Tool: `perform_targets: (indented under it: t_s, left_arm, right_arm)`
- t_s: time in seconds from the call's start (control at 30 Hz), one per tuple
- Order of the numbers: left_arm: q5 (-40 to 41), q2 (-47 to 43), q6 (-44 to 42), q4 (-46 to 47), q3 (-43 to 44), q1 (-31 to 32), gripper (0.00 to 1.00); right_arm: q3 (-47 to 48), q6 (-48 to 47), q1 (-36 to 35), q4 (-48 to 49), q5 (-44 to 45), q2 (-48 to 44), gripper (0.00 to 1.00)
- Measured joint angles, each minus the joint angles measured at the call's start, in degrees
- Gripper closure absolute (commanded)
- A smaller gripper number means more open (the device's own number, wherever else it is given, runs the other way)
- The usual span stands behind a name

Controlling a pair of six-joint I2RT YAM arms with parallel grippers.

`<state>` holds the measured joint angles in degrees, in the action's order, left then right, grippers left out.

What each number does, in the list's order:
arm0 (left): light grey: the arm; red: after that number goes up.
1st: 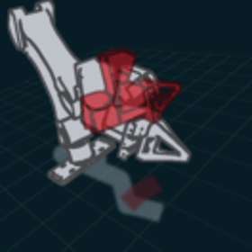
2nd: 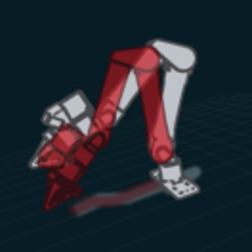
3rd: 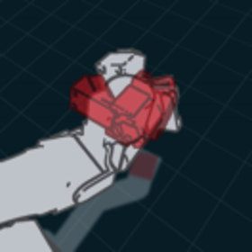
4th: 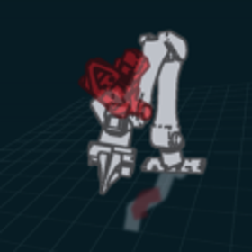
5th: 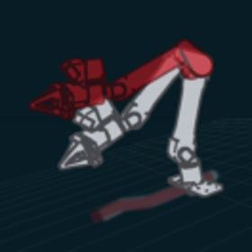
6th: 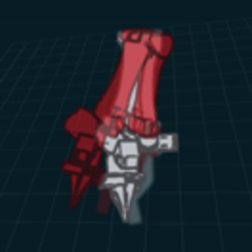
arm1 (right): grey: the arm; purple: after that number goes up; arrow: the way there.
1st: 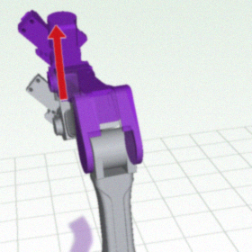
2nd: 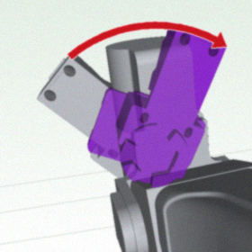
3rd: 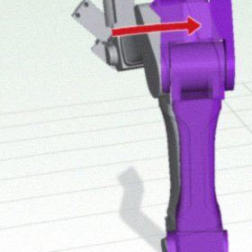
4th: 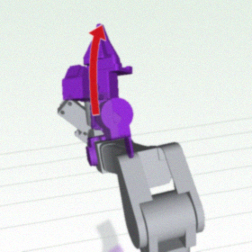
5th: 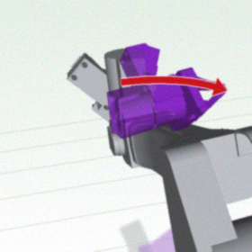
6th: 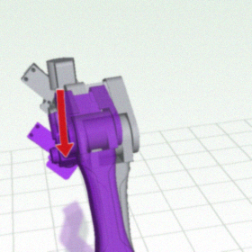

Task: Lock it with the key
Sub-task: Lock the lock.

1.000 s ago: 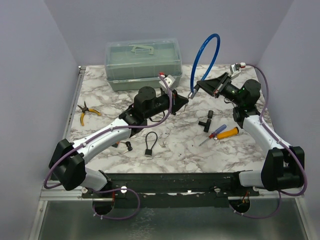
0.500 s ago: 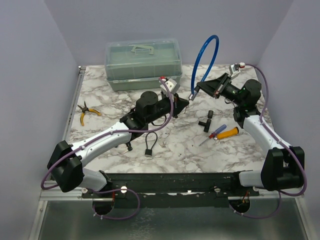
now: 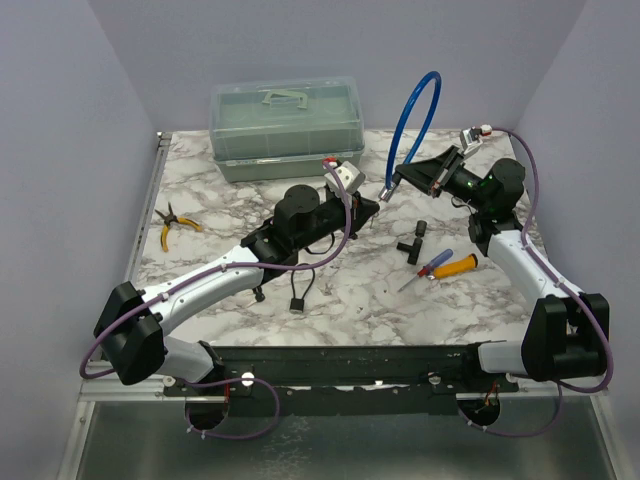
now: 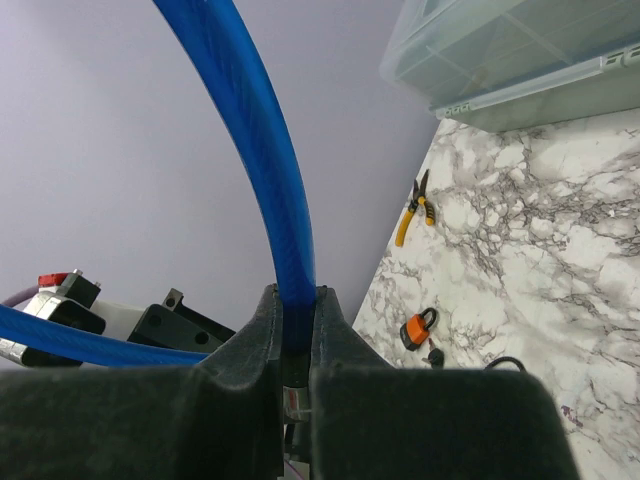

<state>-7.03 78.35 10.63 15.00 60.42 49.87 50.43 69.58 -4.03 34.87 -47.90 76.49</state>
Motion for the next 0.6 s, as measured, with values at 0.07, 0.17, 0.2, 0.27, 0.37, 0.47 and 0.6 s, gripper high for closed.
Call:
perform_targets:
  t_s: [0.07, 0.17, 0.2, 0.27, 0.37, 0.47, 0.6]
  left_arm:
    - [0.0, 0.0, -0.8, 0.0, 0.0, 0.2, 1.0]
    - [0.0, 0.0, -1.2, -0.1, 0.0, 0.4, 1.0]
    - [0.0, 0.0, -1.3, -0.2, 0.0, 0.4, 1.0]
    - [0.5, 0.0, -1.6, -0.7, 0.2, 0.6, 1.0]
    - [2.2, 0.7, -1.2, -3.1, 1.9, 1.4, 1.0]
    - [2.1, 1.4, 1.2, -4.0, 2.9, 1.2, 1.0]
    - [-0.5, 1.4, 3.2, -3.3, 2.8, 0.0, 1.0]
  right_arm:
    - [0.0, 0.0, 0.0, 0.0, 0.0, 0.0, 1.0]
    - [0.0, 0.0, 0.0, 0.0, -0.1, 0.0, 1.0]
    - [0.0, 0.0, 0.0, 0.0, -0.1, 0.0, 1.0]
    - [0.0, -0.2, 0.0, 0.0, -0.1, 0.0, 1.0]
    - [0.0, -0.6, 0.3, 0.1, 0.0, 0.0, 1.0]
    - [0.0, -1.2, 0.5, 0.6, -0.1, 0.0, 1.0]
    - [0.0, -2.1, 0.6, 1.6, -0.2, 0.0, 1.0]
